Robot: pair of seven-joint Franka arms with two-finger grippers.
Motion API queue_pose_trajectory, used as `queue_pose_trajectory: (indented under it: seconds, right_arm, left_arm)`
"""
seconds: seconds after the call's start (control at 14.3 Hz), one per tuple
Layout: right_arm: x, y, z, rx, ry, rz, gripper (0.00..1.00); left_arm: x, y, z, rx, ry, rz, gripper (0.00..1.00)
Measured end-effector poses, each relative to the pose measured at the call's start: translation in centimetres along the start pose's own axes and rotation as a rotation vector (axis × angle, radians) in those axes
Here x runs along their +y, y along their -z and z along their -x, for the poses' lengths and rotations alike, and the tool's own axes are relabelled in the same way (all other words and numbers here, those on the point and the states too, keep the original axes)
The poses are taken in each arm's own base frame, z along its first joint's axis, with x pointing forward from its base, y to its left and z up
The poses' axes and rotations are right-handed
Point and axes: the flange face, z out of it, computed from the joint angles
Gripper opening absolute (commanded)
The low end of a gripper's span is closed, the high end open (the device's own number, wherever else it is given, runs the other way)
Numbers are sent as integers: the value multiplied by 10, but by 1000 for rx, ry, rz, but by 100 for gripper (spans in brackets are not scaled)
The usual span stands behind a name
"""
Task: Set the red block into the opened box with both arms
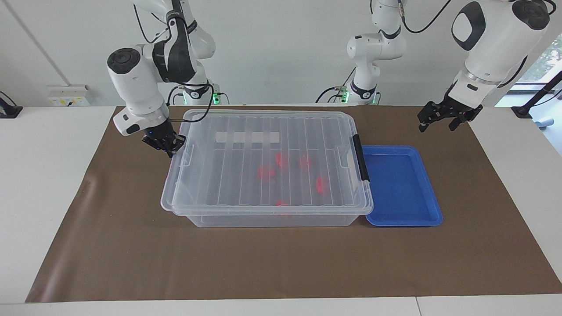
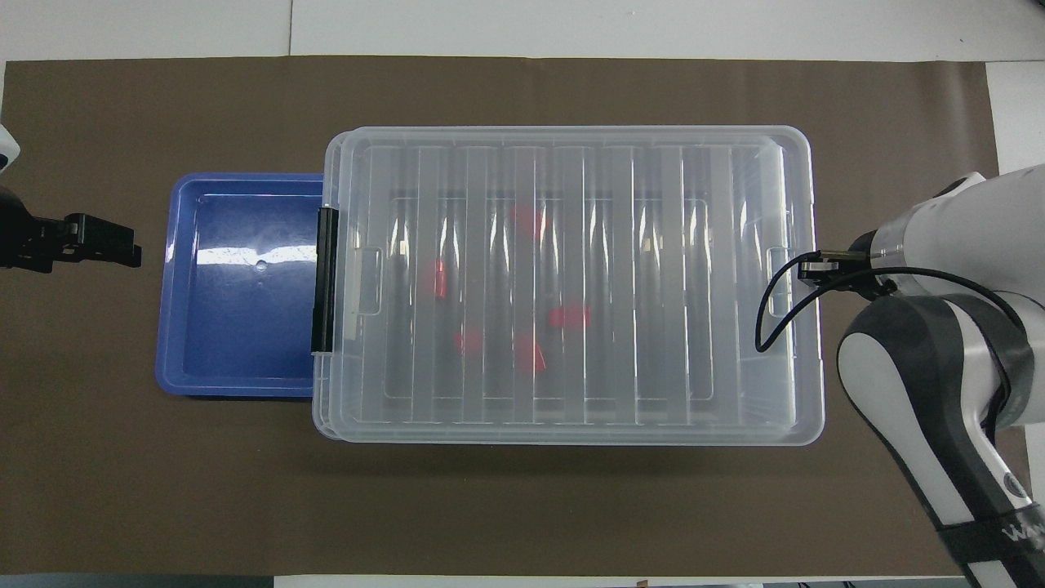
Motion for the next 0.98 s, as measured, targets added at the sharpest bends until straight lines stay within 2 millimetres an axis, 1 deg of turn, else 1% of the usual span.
queue_pose_trajectory:
  seconds: [0.56,0.77,0.98]
  right_arm:
    - [0,-1,0,-2,1,0,0]
    - [-7,-1,2,-2,8,0,0]
    - [-8,-1,2,-2,9,0,0]
  left_arm:
    - [0,0,0,0,0,0,100]
    - [0,0,0,0,0,0,100]
    - [0,0,0,0,0,0,100]
